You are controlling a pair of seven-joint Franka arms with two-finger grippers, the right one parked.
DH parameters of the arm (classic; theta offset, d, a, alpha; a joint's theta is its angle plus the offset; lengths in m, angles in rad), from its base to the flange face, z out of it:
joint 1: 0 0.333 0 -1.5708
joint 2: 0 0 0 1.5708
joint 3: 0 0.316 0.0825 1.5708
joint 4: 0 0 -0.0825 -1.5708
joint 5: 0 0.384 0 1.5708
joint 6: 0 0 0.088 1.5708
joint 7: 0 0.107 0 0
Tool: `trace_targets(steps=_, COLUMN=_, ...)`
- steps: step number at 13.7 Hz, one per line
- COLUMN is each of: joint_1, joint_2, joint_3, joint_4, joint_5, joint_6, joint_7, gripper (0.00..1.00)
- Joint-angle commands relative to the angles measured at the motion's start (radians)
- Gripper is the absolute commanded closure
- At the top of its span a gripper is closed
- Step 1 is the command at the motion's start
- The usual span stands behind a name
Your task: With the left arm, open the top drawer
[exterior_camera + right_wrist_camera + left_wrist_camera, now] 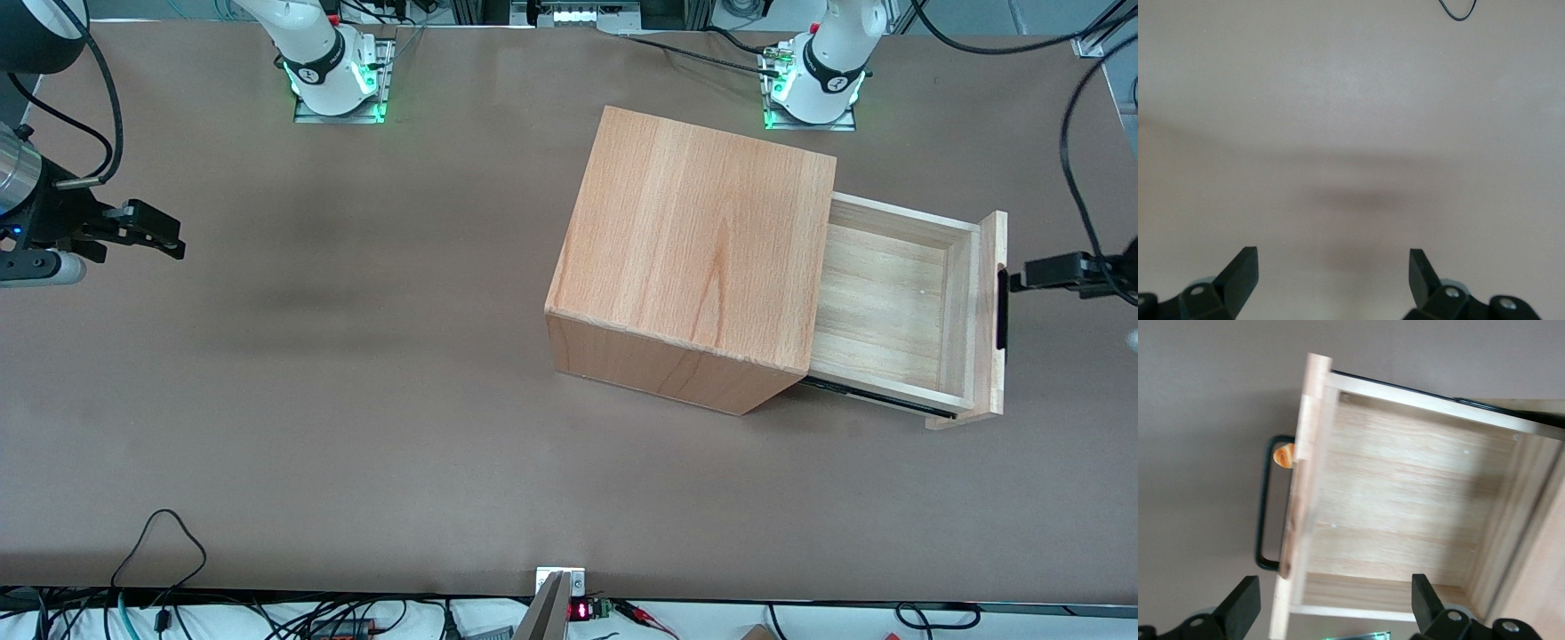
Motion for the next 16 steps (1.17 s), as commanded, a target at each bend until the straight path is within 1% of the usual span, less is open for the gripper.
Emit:
trace_targets(steps=1, joint_1=-0.039, joint_2=-0.041, joint_3=-0.004, joint_4=-0.007, joint_5=0.028, joint_6=-0.027, joint_7=-0.046, gripper=0.00)
trace_targets(steps=2, joint_1=-0.068, joint_2=-0.056, joint_3=0.002, joint_4=-0.014, joint_5=0.029, joint_6=-0.020, joint_7=-0.071, gripper=0.00)
trace_targets(steps=4, joint_1=-0.124, joint_2=-0.121, joint_3=0.011, joint_4=-0.113, joint_5=0.042, joint_6=0.027, joint_7=-0.085, gripper=0.00)
trace_targets(steps=5, joint_1=-0.128, joint_2=-0.159, joint_3=0.011, joint_4=-0.164, joint_5=0.055, joint_6=0.070, joint_7=-0.085, gripper=0.00)
trace_targets(steps=8, joint_1=-0.114, joint_2=-0.265, joint_3=0.011, joint_4=-0.353, joint_5=0.056, joint_6=0.185, joint_7=-0.082, gripper=0.00)
trace_targets(steps=10, joint_1=-0.114, joint_2=-0.305, joint_3=0.014, joint_4=-0.425, joint_5=0.057, joint_6=0.225, joint_7=-0.083, gripper=0.00)
trace_targets(steps=12, joint_1=-0.114, joint_2=-0.328, joint_3=0.020, joint_4=-0.476, joint_5=0.057, joint_6=0.257, joint_7=-0.083, gripper=0.00)
trace_targets(steps=16, joint_1=-0.151, joint_2=-0.365, joint_3=0.048, joint_4=-0.537, joint_5=0.057, joint_6=0.302, joint_7=-0.086, gripper=0.00)
